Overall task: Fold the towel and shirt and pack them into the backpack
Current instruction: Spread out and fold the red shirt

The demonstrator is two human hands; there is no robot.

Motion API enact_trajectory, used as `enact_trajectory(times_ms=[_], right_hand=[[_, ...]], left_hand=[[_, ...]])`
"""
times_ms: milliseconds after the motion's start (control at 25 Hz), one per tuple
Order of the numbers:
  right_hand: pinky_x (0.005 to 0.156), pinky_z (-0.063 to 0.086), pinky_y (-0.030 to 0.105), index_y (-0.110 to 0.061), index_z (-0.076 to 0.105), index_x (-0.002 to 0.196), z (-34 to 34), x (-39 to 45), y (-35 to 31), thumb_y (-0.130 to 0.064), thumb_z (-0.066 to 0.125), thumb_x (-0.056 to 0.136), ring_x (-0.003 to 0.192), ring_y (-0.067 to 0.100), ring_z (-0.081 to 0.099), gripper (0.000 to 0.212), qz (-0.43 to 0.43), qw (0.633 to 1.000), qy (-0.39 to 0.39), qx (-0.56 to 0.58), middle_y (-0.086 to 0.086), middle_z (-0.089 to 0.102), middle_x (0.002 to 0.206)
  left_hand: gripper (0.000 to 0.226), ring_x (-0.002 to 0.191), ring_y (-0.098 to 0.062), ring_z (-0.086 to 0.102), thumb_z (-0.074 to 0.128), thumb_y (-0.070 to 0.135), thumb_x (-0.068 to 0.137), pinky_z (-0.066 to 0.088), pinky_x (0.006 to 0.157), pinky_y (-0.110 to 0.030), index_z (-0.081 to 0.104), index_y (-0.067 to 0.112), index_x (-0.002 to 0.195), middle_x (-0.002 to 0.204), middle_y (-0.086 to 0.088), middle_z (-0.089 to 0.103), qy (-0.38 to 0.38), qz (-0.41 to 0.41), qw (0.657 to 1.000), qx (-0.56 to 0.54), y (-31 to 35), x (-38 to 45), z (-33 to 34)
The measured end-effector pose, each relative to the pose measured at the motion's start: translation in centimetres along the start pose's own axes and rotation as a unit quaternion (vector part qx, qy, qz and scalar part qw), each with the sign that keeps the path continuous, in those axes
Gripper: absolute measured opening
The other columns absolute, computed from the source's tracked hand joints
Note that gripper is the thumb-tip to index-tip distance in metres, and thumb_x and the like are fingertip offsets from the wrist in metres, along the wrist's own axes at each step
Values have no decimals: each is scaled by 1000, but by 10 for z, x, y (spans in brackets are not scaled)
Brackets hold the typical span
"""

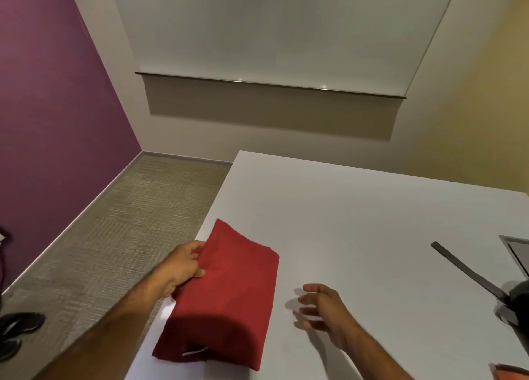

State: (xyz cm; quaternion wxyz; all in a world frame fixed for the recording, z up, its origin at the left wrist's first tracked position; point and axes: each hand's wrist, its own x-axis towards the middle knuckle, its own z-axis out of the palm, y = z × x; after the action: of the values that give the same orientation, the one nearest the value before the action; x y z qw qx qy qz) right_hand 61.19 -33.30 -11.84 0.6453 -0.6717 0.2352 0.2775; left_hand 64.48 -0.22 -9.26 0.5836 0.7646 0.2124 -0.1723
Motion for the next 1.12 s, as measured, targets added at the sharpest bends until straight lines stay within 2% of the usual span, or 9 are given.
enact_trajectory(times_ms=[80,240,320,440,520,640,760,1000,1120], right_hand=[[75,60,41,-2,57,98,9,8,7,-5,63,85,85,36,67,15,16,1000,4,-18,12,67,98],[55,39,34,-9,49,98,30,21,18,-6,64,85,54,22,42,20,42,999,-12,-18,10,50,67],[50,36,29,-13,48,100,41,30,22,-11,68,84,45,16,39,26,52,998,-4,-27,5,49,60],[51,41,28,-19,43,94,59,39,22,-22,75,79,44,13,42,36,64,997,-3,-38,4,52,70],[52,43,29,-17,42,95,72,39,21,-22,76,79,48,14,47,37,74,997,-20,-19,6,56,77],[50,51,25,-2,54,100,91,36,18,-12,72,85,47,14,61,25,70,996,-44,21,10,65,76],[56,58,34,4,62,109,105,36,15,2,73,81,70,29,74,30,61,995,-48,59,19,74,92],[65,60,44,2,60,114,108,41,10,13,66,78,81,37,73,38,69,992,-58,85,21,74,98],[65,60,41,4,63,112,106,38,7,13,61,82,83,36,73,32,69,989,-104,85,22,74,97]], left_hand=[[67,106,-22,66,55,-26,77,53,93,-36,57,12,132,112,-6,70,28,-24,999,39,-15,12,-16],[63,101,-19,64,63,-11,77,54,91,-36,53,13,135,107,0,67,87,-41,976,194,-49,26,-20],[62,109,-21,60,67,3,77,52,93,-38,52,17,135,117,0,62,134,-9,941,310,-56,23,-13],[63,126,-23,45,68,34,83,45,101,-41,43,26,140,138,2,49,178,66,884,427,-56,11,15],[75,134,-26,36,62,55,83,37,107,-43,34,28,147,148,0,39,162,68,893,414,-58,2,43],[98,149,-35,5,48,78,79,13,116,-56,8,31,156,164,-9,5,104,-44,934,338,-63,-5,81],[104,148,-37,-18,43,83,77,-3,110,-70,-6,34,155,163,-7,-18,94,-98,958,254,-62,-6,99],[126,148,-35,-20,36,99,57,-8,114,-65,-6,32,155,164,-8,-16,107,-115,981,111,-57,0,100],[113,147,-38,-22,48,85,72,-5,119,-57,-4,31,156,164,-9,-16,111,-137,983,46,-46,-3,101]])
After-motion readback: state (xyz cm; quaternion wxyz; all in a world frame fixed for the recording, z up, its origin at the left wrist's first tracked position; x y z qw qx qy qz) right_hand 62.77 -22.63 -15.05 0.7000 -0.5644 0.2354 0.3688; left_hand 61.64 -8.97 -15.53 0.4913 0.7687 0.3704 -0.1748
